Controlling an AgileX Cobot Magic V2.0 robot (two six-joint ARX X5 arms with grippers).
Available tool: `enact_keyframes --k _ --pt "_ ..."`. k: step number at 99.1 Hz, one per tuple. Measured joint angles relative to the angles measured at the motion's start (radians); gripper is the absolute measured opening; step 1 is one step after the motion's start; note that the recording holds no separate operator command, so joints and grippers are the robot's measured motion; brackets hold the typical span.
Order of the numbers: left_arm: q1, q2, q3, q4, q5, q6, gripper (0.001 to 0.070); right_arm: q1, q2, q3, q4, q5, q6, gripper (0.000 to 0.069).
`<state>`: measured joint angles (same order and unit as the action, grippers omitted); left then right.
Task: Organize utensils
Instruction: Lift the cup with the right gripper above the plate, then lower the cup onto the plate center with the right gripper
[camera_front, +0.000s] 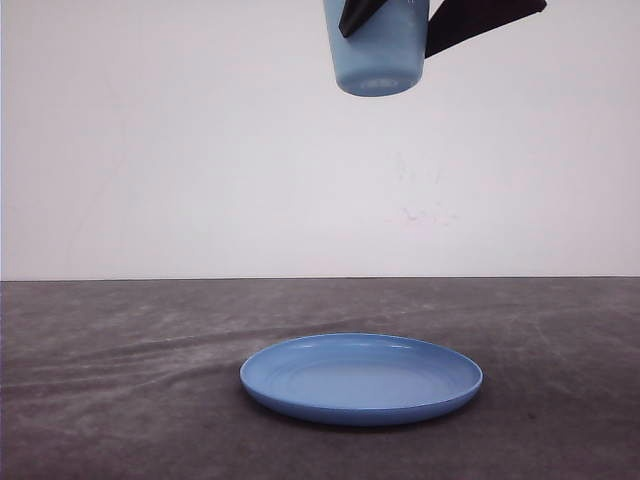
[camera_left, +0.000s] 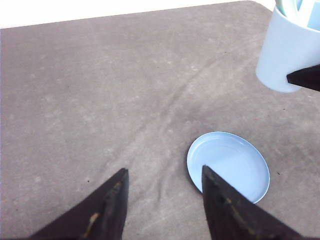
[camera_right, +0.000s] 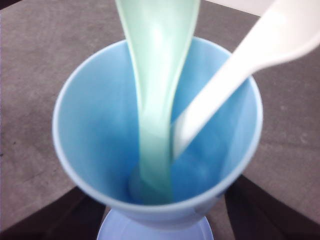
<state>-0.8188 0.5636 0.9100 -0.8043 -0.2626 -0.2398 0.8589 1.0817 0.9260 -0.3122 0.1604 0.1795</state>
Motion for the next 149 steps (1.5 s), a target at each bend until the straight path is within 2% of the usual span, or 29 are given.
enact_keyframes --k 22,62,87,119,149 --pt "0.0 0.0 0.0 0.0 0.0 0.0 0.0274 0.018 -0.001 -0.141 0.072 0.023 0.001 0.0393" --pt "0.0 0.0 0.0 0.0 0.0 0.0 0.0274 0.04 0.036 -0.426 0.414 0.023 0.061 0.0393" --pt "0.0 0.0 0.0 0.0 0.0 0.0 0.0274 0.06 0.144 -0.444 0.534 0.023 0.064 0.0393" --pt "0.0 0.0 0.0 0.0 0.0 0.0 0.0274 0.064 0.284 -0.445 0.609 0.023 0.065 0.0393" --pt "0.0 0.0 0.0 0.0 0.0 0.0 0.0274 0.07 0.346 -0.445 0.639 0.023 0.088 0.0393"
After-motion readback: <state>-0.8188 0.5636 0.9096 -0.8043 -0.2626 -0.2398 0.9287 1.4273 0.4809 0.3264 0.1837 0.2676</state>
